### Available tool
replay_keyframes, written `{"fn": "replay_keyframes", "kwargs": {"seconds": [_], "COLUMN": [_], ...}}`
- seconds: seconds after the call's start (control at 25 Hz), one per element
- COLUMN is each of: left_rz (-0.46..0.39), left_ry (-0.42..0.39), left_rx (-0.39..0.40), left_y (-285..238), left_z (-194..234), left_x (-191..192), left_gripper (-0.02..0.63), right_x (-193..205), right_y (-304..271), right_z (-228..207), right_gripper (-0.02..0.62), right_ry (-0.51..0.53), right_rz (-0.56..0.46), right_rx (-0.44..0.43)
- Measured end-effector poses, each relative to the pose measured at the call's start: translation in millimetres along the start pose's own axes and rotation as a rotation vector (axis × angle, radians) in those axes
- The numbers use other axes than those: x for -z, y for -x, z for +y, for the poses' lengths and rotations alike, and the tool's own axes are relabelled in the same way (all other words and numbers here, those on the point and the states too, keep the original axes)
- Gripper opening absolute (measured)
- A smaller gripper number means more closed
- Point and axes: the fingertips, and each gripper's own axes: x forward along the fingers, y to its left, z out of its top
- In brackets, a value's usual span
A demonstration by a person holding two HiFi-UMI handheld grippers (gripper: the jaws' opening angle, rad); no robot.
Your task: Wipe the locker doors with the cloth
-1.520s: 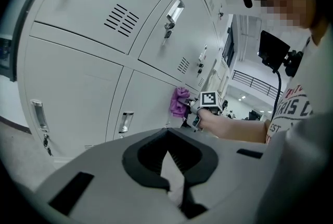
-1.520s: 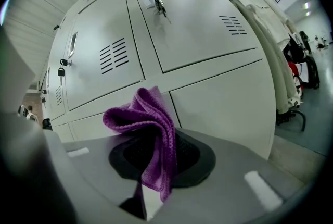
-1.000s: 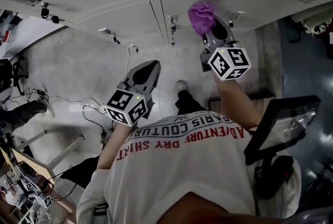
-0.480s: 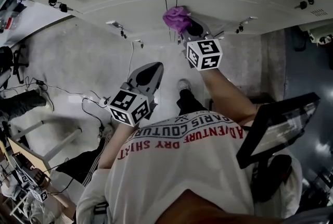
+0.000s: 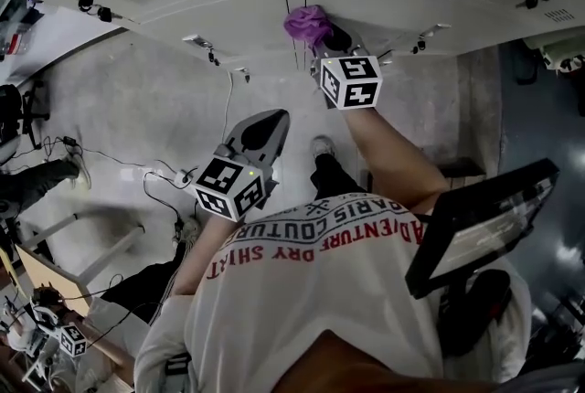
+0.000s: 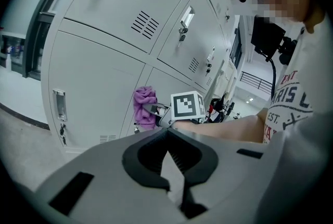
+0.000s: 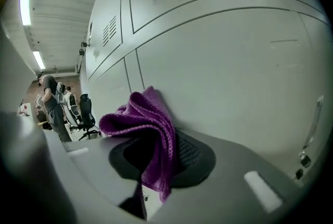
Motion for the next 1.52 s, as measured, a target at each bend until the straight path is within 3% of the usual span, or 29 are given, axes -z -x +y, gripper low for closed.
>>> {"fn": "replay_keyframes", "kwargs": {"seconds": [0.44,1.16,1.52], "left_rz": [0.017,0.065,0.068], "left_ry": [-0.010,-0.011,-0.017], "left_rx": [0.045,0.095,0.090], "left_y": [-17,-39,-40], "left_z": [-15,-29,-31], "left_x": [2,14,16], "left_gripper": [0.002,0.002,0.002], "right_x": [-3,-3,-2], "right_y": [28,117,120], "right_z": [-50,-213,-219], "right_gripper": [0.067,0.067,0.067], "right_ry": [-0.030,-0.052,-0.041], "right_rz": [-0.023,-0.057,-0.054], "right_rx": [0.084,0.391,0.390]}}
